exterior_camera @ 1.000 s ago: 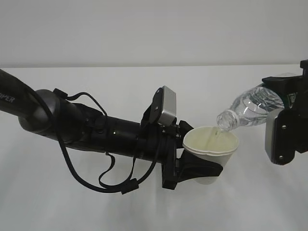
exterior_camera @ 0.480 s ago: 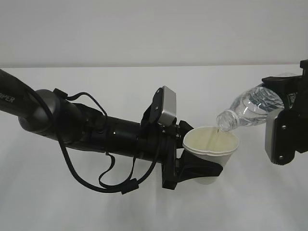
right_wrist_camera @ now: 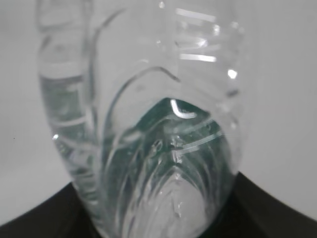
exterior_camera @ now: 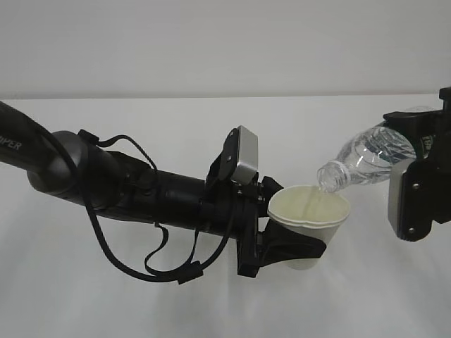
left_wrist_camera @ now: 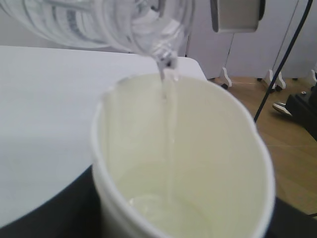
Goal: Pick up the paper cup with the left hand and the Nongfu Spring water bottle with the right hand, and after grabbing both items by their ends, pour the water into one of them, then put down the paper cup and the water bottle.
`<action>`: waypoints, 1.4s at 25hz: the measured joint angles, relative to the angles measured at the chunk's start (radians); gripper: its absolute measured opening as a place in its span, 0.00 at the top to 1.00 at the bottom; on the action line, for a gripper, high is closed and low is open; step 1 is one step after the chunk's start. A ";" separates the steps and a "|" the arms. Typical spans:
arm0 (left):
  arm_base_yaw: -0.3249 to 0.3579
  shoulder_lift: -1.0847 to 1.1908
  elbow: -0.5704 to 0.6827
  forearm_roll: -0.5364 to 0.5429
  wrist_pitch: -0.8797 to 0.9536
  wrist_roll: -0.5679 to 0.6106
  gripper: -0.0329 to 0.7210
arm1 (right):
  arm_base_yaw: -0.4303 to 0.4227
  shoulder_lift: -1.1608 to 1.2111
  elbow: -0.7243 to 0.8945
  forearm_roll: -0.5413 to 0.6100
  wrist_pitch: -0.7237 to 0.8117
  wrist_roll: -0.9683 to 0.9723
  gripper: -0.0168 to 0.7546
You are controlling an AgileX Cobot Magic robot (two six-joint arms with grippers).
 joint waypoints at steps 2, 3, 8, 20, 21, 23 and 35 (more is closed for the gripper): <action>0.000 0.000 0.000 0.000 0.000 0.000 0.36 | 0.000 0.000 0.000 0.000 -0.002 0.000 0.43; 0.000 0.000 0.000 0.000 0.000 0.000 0.36 | 0.000 0.000 0.000 0.000 -0.002 -0.002 0.43; 0.000 0.000 0.000 0.000 0.000 0.000 0.36 | 0.000 0.000 0.000 0.000 -0.002 -0.011 0.43; 0.000 0.000 0.000 0.000 0.000 0.000 0.36 | 0.000 0.000 0.000 0.000 -0.004 -0.025 0.43; 0.000 0.000 0.000 0.000 0.000 0.000 0.36 | 0.000 0.000 0.000 0.000 -0.004 -0.025 0.43; 0.000 0.000 0.000 0.000 0.000 0.000 0.36 | 0.000 0.000 0.000 0.000 -0.004 -0.025 0.43; 0.000 0.000 0.000 0.000 0.002 0.000 0.36 | 0.000 0.000 0.000 0.000 -0.004 -0.027 0.43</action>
